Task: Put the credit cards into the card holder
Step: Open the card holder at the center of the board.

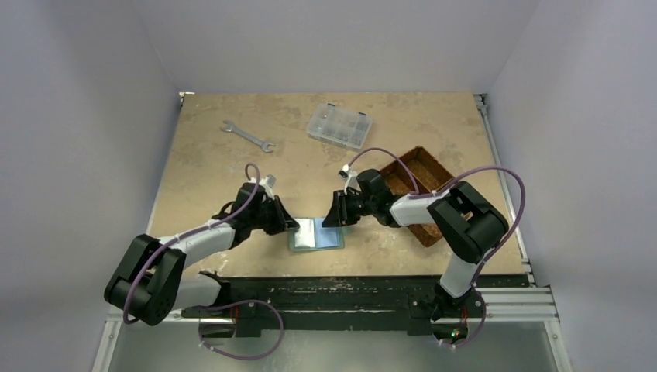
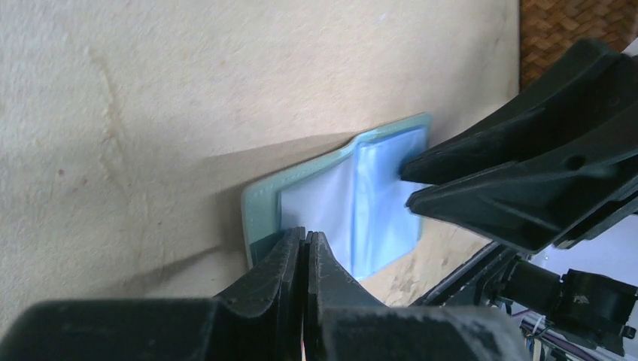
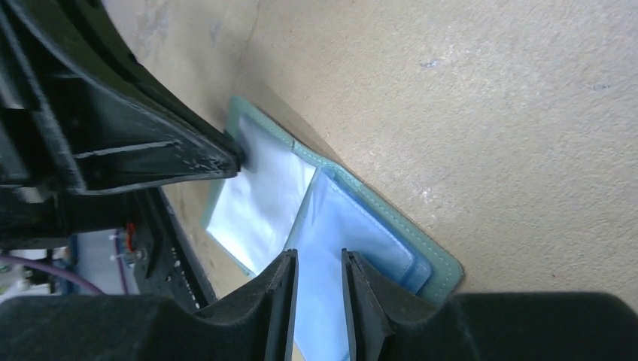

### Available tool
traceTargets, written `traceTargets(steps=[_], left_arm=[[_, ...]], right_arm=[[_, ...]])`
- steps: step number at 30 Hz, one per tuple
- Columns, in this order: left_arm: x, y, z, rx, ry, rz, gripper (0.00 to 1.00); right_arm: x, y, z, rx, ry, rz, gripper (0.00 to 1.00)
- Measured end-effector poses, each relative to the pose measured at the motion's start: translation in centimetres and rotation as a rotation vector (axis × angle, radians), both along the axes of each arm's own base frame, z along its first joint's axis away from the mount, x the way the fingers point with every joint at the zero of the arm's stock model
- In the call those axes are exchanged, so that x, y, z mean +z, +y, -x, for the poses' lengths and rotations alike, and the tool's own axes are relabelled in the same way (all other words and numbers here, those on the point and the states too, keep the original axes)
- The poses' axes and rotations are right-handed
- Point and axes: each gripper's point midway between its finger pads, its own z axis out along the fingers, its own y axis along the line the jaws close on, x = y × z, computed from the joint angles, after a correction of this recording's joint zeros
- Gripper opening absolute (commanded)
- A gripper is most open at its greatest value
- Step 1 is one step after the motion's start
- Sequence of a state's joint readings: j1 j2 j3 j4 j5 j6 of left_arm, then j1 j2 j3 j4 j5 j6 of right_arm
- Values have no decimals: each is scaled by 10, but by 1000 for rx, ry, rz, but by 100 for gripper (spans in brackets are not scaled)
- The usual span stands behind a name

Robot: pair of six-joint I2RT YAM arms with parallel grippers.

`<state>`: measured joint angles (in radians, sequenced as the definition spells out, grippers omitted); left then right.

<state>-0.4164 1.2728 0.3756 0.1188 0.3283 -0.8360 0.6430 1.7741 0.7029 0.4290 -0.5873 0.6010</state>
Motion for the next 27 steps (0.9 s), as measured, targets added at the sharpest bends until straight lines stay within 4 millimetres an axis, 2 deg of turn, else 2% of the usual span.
traceTargets(steps=[2, 6, 10, 13, 14, 18, 27], left_arm=[[10, -4, -4, -20, -15, -6, 5], [45, -27, -11, -91, -98, 25, 11], [64, -46, 5, -157, -135, 73, 13], [53, -42, 14, -156, -121, 71, 10], [43, -38, 19, -148, -101, 56, 11], [-12, -9, 44, -92, 25, -57, 11], [-3, 3, 41, -44, 9, -99, 17]], right_arm=[[3, 2, 3, 5, -16, 47, 43], [13, 13, 19, 55, -32, 86, 46], [23, 19, 38, 98, -30, 51, 46], [9, 9, 46, 88, 6, 55, 43], [1, 3, 49, 78, 33, 59, 42], [-3, -3, 46, 57, 54, -8, 41], [2, -13, 46, 20, 41, 24, 42]])
